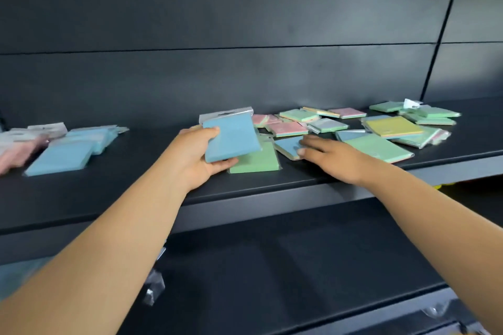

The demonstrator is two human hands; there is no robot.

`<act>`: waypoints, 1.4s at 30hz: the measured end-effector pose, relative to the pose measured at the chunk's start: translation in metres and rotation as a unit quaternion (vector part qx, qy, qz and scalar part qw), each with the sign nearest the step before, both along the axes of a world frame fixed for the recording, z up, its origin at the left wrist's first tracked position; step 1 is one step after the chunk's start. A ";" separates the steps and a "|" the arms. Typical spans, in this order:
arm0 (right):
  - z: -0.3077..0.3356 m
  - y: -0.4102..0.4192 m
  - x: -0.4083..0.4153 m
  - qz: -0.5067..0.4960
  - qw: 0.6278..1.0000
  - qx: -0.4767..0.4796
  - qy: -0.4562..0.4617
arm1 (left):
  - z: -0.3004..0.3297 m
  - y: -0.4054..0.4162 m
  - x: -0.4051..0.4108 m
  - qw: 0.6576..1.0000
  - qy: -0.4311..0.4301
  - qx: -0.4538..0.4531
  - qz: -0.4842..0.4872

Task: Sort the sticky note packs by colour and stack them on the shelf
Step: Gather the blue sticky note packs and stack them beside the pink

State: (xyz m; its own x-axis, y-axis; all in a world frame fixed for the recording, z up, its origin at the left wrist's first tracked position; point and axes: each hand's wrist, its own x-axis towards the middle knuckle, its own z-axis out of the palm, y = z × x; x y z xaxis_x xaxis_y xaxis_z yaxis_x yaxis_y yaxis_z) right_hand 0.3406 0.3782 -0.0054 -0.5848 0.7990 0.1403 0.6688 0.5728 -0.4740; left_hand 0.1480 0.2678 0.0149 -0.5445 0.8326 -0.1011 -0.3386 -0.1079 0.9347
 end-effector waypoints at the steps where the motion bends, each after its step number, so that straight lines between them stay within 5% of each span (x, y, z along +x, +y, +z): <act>1: 0.002 0.001 0.004 -0.008 0.999 0.026 0.026 | -0.001 0.004 0.004 1.000 -0.001 -0.001 0.001; 4: 0.005 0.010 0.027 -0.095 0.989 0.106 -0.028 | 0.000 0.020 0.018 1.000 0.002 -0.003 -0.012; 7: -0.008 0.017 0.052 -0.107 0.983 0.091 -0.120 | -0.001 0.037 0.031 1.000 0.026 0.007 0.007; 14: 0.003 0.067 0.102 -0.110 0.987 0.064 -0.096 | -0.002 0.072 0.061 0.994 0.086 0.012 0.064; 28: 0.015 0.147 0.095 0.008 0.951 0.092 -0.295 | -0.005 0.119 0.110 0.986 0.070 0.017 0.151; 35: 0.010 0.139 0.096 0.069 0.978 0.095 -0.173 | -0.010 0.117 0.106 0.983 0.066 0.020 0.169; 39: 0.005 0.130 0.099 0.077 0.993 0.085 -0.006 | -0.010 0.116 0.104 0.985 0.061 0.038 0.159; 42: 0.000 0.124 0.096 0.145 0.971 -0.054 0.183 | -0.010 0.110 0.101 0.985 0.056 0.051 0.157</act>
State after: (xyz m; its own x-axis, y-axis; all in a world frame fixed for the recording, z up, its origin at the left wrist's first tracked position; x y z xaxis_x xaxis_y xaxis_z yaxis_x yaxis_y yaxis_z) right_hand 0.4361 0.5019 -0.0054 -0.7141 0.6298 0.3057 0.2632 0.6462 -0.7164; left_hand 0.2486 0.3781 0.0048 -0.7799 0.6239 0.0499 -0.1694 -0.2872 0.9428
